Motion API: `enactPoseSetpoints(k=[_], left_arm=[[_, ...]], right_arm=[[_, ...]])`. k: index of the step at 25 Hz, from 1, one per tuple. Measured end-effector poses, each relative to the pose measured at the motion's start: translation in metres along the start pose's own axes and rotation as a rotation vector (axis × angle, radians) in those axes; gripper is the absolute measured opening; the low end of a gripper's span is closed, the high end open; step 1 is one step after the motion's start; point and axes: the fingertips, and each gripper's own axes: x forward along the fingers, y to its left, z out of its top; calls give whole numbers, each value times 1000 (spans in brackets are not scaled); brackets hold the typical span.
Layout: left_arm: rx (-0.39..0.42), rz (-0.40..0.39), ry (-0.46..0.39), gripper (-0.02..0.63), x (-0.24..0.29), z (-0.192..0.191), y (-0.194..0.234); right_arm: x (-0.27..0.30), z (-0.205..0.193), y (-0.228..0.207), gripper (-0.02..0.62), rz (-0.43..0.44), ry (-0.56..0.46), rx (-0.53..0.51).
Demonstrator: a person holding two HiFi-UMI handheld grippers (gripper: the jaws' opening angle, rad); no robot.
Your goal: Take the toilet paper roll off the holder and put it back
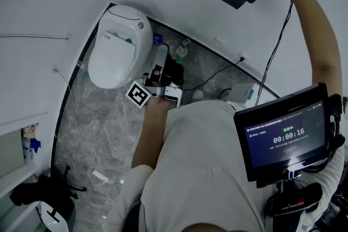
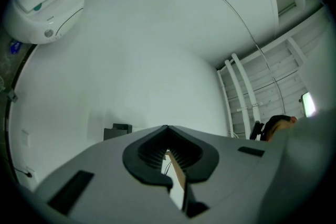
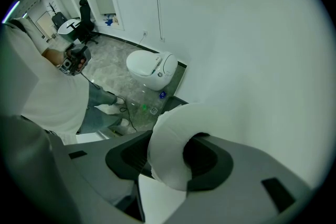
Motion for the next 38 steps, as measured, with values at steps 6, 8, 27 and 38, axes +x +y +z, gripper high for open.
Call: enactPoseSetpoints(k=[6,8,27,38], left_arm=[[-11,-10,19,6,6,-11,5],[-19,-10,21,5,6,-13,8],[-5,-19,-64,5,-14,3,0],[6,-59,-149,6,-26,10,-8]], right_arm=[[-4,-9,-6,227,-56,-20,14],[-8,-9,-8,227,-73,-31,17],[-100,117,30,244,-223,-541,-92],[-142,198,109,242,-116,-978,-82]])
